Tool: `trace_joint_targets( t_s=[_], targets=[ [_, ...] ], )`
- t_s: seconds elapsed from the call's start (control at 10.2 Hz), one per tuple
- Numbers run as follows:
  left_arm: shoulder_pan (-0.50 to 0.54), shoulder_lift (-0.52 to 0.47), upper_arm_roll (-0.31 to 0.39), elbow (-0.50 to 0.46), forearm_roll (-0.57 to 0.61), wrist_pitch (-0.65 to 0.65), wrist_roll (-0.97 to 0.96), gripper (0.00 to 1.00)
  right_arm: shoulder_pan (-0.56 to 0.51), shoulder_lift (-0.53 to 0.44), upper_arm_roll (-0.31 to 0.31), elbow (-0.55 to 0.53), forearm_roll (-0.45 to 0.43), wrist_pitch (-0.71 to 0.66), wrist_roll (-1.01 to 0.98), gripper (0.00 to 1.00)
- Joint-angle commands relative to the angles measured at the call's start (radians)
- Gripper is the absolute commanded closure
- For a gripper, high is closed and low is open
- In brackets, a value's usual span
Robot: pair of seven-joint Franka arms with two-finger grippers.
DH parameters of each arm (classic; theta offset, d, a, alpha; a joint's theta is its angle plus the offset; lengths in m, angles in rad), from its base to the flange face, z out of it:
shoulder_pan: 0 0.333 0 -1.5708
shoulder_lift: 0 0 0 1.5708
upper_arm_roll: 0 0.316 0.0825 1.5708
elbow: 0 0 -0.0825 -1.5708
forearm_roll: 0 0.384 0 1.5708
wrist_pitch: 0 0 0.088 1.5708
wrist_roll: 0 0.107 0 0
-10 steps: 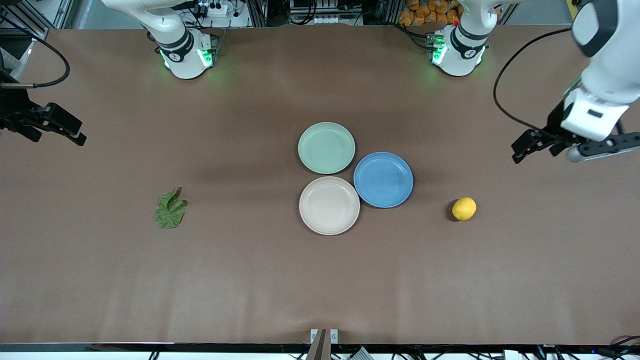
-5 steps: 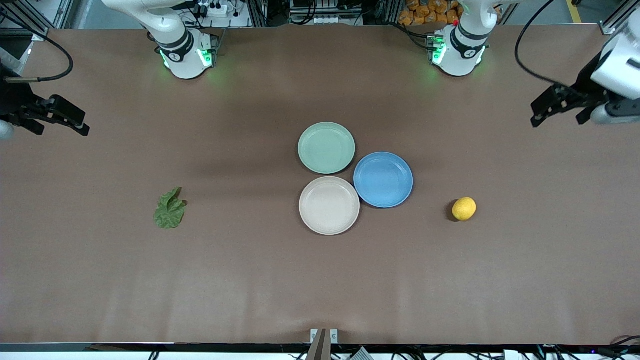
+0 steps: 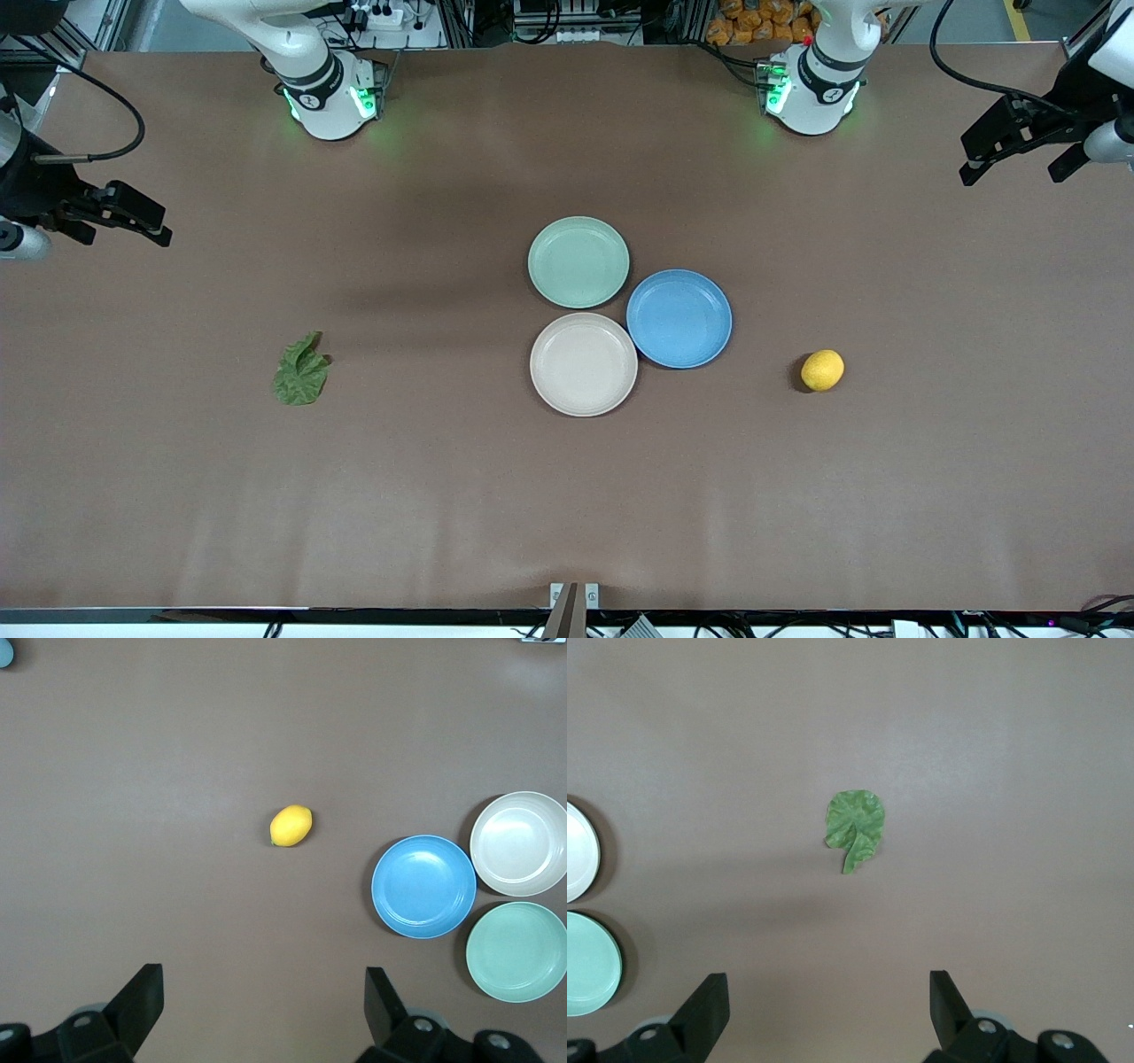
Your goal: Pick lemon and lettuce from plates
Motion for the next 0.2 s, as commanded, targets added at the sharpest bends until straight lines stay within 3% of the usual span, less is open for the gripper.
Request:
trace_joint_targets(
  t_s=[0.0, 0.1],
  targets=[
    [0.001, 0.013, -0.004, 0.031, -0.002, -0.041, 0.022, 0.0, -0.007, -0.041, 0.002, -0.051, 0.022, 0.02, -0.016, 0.0],
    [0.001, 0.016, -0.002, 0.04, -0.004, -0.041, 0.022, 0.0, -0.004, -0.04, 0.002, -0.051, 0.022, 0.019, -0.016, 0.0]
  ],
)
